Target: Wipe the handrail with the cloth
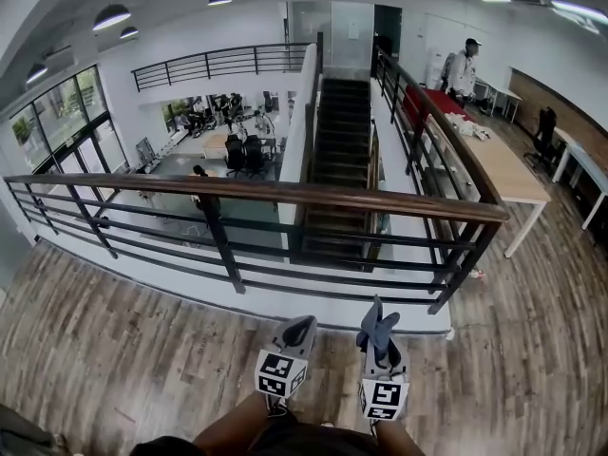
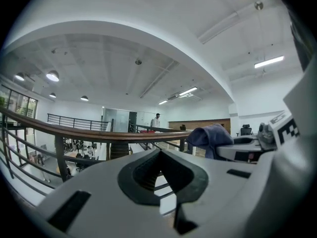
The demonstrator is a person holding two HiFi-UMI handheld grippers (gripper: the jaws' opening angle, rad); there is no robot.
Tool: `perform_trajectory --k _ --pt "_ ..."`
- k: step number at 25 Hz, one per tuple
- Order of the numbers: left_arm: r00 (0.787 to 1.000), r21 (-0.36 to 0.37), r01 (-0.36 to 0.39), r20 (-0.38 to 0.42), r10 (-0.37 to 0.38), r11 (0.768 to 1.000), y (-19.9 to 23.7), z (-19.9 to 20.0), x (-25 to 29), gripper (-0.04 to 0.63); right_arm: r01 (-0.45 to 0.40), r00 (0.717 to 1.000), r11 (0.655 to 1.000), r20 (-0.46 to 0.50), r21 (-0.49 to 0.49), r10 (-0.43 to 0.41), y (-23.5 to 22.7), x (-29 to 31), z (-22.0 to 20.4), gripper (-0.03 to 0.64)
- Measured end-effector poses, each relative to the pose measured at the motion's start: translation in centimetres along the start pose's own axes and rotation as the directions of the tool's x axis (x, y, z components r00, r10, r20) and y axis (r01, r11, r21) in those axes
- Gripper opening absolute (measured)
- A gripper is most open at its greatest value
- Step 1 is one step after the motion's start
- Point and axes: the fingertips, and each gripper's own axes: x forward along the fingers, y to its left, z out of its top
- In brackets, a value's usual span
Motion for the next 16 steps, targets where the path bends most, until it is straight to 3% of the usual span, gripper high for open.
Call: perform_trajectory --k 4,9,16 --pt "1.000 -0.007 -0.004 0.011 0.004 1.000 -0.3 0.2 -0.8 -0.002 0.000 1.000 1.000 0.004 0.000 0.000 0.3 -0.3 -0.1 0.114" --pt "0.998 -0.077 -0.058 -0.001 0.059 0.995 1.1 -0.5 -1.7 -0.002 -0.022 1.000 1.000 -0.001 0.008 0.022 1.3 -0.3 -0.9 0.114" --pt "0.992 -0.055 -0.125 0.005 0.126 0.991 3.1 -0.3 -2.3 -0.002 -0.052 0.999 0.999 0.009 0.001 0.052 2.0 1.1 -0.9 0.114"
